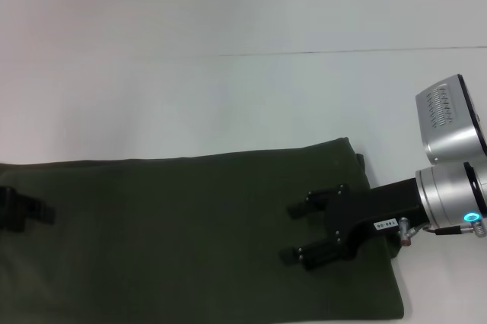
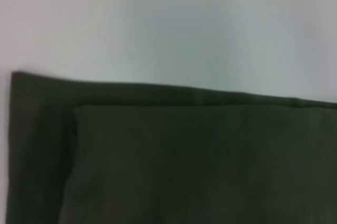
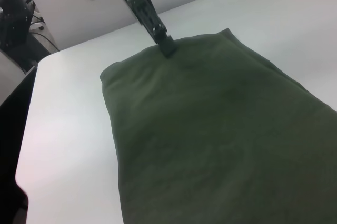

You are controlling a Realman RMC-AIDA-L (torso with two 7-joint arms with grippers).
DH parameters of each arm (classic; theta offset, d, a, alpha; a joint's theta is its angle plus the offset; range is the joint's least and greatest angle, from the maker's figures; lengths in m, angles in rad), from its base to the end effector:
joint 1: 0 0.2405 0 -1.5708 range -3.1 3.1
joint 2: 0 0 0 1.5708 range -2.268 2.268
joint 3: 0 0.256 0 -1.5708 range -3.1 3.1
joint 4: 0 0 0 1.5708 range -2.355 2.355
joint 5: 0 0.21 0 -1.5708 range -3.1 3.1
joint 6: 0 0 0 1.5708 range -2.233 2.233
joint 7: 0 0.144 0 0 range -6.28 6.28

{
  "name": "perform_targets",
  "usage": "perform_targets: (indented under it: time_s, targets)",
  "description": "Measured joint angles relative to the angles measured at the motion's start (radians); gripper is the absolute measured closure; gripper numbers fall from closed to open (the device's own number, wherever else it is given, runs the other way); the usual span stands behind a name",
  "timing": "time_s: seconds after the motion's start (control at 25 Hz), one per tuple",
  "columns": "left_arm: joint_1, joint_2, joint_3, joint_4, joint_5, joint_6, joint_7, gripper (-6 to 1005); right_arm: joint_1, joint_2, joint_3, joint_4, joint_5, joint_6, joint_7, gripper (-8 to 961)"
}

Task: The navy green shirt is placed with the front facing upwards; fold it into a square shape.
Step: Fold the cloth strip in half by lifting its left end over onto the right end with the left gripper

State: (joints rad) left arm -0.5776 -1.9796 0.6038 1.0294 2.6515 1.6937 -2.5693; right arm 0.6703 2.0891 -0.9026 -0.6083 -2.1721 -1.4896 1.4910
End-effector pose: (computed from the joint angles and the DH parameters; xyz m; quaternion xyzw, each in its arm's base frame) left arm -0.3095 0.3355 0.0968 -0.7346 -0.6548 0.0120 0.1774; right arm 0.2332 0.3386 -0.0478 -0.9771 0.1841 0.1054 0.0184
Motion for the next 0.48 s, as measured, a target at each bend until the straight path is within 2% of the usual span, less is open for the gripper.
perform_targets:
  time_s: [0.28,0.48]
  targets:
    - [0.013,0.022,-0.001,-0.03,0.013,-0.047,0.006,379,0.0,-0.001,-0.001,-0.001,0.0,0.001,0.0,53]
    - [0.022,0.024,-0.001,-0.034,0.056,-0.088,0.004,381,0.001,0.0,-0.002,-0.001,0.0,0.002,0.0,53]
